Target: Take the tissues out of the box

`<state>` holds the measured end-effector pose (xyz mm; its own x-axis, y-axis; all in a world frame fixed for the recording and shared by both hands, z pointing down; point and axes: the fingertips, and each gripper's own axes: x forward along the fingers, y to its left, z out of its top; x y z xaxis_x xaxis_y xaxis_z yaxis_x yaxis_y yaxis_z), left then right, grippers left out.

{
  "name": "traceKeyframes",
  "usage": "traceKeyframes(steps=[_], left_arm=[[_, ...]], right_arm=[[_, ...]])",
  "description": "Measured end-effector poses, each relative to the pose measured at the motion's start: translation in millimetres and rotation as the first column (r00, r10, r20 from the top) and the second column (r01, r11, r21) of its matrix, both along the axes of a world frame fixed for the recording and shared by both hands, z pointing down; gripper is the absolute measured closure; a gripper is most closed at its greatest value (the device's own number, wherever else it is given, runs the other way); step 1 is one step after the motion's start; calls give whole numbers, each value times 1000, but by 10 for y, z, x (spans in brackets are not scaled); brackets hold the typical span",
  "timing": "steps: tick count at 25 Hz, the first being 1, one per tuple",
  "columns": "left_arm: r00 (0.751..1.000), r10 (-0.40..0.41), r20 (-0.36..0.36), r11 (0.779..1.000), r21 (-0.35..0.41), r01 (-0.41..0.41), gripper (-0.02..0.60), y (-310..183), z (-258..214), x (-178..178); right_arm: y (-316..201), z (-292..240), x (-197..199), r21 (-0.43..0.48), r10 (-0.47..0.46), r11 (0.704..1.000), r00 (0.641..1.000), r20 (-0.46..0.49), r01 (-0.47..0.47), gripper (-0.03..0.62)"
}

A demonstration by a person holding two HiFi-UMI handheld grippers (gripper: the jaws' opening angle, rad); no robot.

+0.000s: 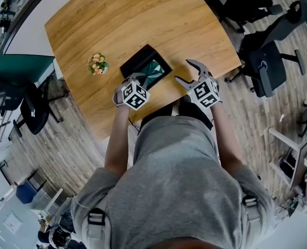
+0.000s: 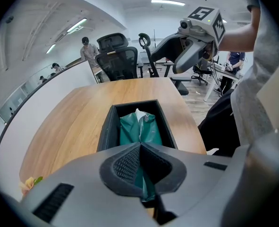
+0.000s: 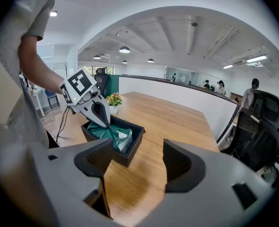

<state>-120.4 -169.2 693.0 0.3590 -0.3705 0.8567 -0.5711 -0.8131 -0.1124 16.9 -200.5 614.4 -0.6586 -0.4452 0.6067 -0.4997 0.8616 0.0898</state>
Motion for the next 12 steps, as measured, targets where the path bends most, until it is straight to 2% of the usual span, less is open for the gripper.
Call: traceKeyframes(steps=[12], left_arm=[[999, -34, 39, 998, 45, 32, 561, -10, -237, 54]], right_arm=[[4, -198, 84, 32, -38, 999, 999, 25, 37, 255]])
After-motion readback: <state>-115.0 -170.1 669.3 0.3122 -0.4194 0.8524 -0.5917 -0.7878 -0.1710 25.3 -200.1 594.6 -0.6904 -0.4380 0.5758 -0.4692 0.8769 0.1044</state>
